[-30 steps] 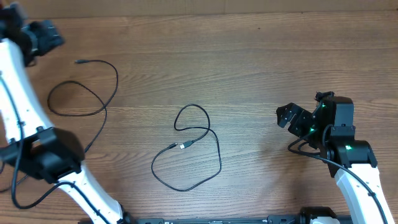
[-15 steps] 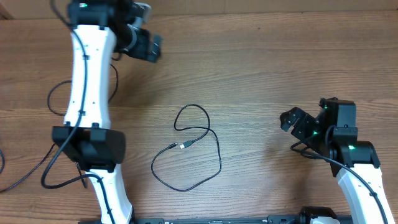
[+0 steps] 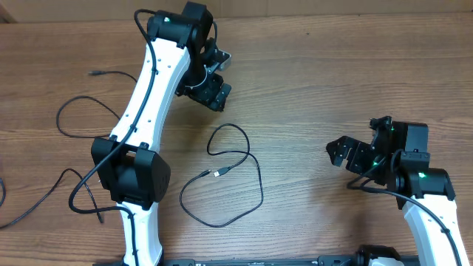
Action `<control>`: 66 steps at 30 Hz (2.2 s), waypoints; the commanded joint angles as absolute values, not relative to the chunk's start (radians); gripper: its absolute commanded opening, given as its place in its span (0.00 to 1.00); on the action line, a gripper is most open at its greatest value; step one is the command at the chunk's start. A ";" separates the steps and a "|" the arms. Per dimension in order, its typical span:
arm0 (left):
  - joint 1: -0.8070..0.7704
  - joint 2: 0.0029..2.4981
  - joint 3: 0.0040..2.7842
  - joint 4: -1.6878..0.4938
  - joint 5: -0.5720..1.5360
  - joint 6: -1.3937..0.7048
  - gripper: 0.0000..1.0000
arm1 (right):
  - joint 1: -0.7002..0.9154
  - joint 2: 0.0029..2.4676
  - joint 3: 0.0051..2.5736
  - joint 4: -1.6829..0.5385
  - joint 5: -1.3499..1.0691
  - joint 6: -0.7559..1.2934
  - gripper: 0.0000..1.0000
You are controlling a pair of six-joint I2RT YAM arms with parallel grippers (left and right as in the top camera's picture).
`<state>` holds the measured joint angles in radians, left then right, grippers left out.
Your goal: Untangle cables
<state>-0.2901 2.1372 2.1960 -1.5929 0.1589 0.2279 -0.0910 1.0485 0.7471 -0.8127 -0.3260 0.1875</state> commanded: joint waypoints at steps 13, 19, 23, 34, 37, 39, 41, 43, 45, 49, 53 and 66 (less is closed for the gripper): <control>-0.288 2.138 2.186 -1.684 0.157 0.194 0.43 | -0.094 1.045 0.748 -0.812 -0.395 0.099 1.00; -0.289 2.122 2.183 -1.690 0.157 0.194 0.38 | -0.094 1.045 0.748 -0.816 -0.395 0.099 1.00; -0.289 2.042 2.132 -1.688 0.158 0.195 0.41 | -0.094 1.045 0.748 -0.812 -0.394 0.095 1.00; -0.287 1.562 1.383 -1.252 0.241 0.123 0.44 | -0.093 1.045 0.748 -0.822 -0.395 0.095 1.00; -0.287 1.415 1.175 -1.116 0.259 0.082 0.48 | -0.093 1.045 0.748 -0.822 -0.395 0.096 1.00; -0.289 1.365 1.087 -1.068 0.257 0.095 0.53 | -0.093 1.045 0.748 -0.822 -0.395 0.095 1.00; -0.289 1.327 0.987 -1.014 0.263 0.134 0.61 | -0.093 1.045 0.748 -0.822 -0.395 0.096 1.00; -0.289 1.328 0.903 -0.917 0.324 0.159 0.69 | -0.093 1.045 0.748 -0.822 -0.395 0.096 1.00; -0.291 1.342 0.866 -0.864 0.352 0.161 0.73 | -0.093 1.045 0.748 -0.822 -0.395 0.096 1.00; -0.305 1.381 0.826 -0.799 0.380 0.163 0.79 | -0.093 1.045 0.748 -0.822 -0.395 0.096 1.00; -0.332 1.391 0.826 -0.723 0.319 0.189 0.87 | -0.093 1.045 0.748 -0.823 -0.395 0.096 1.00; -0.459 1.380 0.923 -0.606 0.207 0.328 1.00 | -0.093 1.045 0.748 -0.828 -0.353 0.100 1.00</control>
